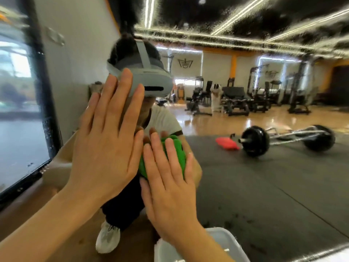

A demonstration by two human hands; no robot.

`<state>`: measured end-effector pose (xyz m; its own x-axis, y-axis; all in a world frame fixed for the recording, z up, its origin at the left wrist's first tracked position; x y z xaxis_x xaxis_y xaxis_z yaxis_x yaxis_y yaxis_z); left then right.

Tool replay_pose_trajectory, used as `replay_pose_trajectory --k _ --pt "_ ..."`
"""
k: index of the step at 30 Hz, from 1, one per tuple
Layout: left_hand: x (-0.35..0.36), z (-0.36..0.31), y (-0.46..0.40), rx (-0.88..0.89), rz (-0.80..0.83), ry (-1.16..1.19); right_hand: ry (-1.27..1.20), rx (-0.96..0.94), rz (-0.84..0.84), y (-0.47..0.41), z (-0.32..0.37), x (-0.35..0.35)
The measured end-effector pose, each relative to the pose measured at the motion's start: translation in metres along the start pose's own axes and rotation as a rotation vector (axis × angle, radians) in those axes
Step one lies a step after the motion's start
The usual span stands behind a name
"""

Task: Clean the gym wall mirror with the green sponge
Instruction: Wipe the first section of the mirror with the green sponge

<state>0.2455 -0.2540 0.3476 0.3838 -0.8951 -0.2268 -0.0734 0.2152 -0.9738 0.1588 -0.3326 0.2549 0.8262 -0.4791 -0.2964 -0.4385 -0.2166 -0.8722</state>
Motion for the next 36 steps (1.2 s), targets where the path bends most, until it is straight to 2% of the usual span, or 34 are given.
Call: replay_pose_trajectory --k 2,6,9,11,13,15,17,19,22,24,26,27,30,33,34,36 --pt "-0.001 0.000 0.000 0.006 -0.001 0.003 0.056 -0.031 -0.001 0.018 -0.031 -0.005" --pt "-0.004 0.001 0.000 0.004 0.043 0.089 0.007 0.347 -0.067 0.060 -0.104 -0.025" --pt "-0.021 0.010 0.001 0.021 0.040 0.151 -0.041 0.522 -0.113 0.044 -0.087 -0.025" --pt "-0.015 0.035 0.014 -0.061 0.026 0.124 -0.057 0.400 -0.095 0.016 -0.045 -0.016" --pt "-0.012 0.062 0.027 -0.202 0.111 0.156 -0.056 0.150 -0.032 -0.010 0.003 -0.003" --pt "-0.016 0.079 0.039 -0.212 0.106 0.149 -0.030 -0.052 0.018 -0.025 0.026 0.001" --pt "-0.023 0.086 0.043 -0.161 0.039 0.066 0.046 -0.182 0.036 -0.022 0.011 0.000" --pt "-0.028 0.086 0.040 -0.138 0.034 0.092 0.106 -0.179 0.027 -0.001 -0.024 -0.007" --pt "-0.016 0.092 0.044 -0.160 0.063 0.083 0.081 0.081 -0.002 0.034 -0.079 -0.023" --pt "-0.019 0.090 0.043 -0.156 0.045 0.070 0.051 0.270 -0.028 0.036 -0.085 -0.028" --pt "-0.026 0.085 0.041 -0.135 0.002 0.038 0.070 0.329 -0.057 0.013 -0.059 -0.022" --pt "-0.029 0.083 0.039 -0.133 -0.012 0.025 0.056 0.272 -0.054 -0.005 -0.038 -0.016" --pt "-0.030 0.080 0.038 -0.138 -0.022 0.014 -0.029 -0.068 -0.015 -0.049 0.024 -0.004" --pt "-0.030 0.082 0.040 -0.139 -0.006 0.025 0.031 -0.279 0.051 -0.051 0.017 -0.002" --pt "-0.030 0.082 0.040 -0.136 -0.007 0.024 0.058 -0.287 0.063 -0.041 0.001 -0.004" --pt "-0.029 0.082 0.039 -0.127 -0.016 0.023 0.077 -0.140 0.045 -0.010 -0.037 -0.012"
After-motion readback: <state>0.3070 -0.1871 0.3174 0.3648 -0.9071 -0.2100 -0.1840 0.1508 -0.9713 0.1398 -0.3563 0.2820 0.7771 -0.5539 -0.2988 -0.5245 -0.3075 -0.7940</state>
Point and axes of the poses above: each hand's wrist, its own y-axis away from the middle knuckle, its own x-axis out of the palm, z = x × y, the point moved 3 cm from there along -y, towards the middle knuckle, and after that the axes turned 13 degrees about -x, right-handed, at the moved point
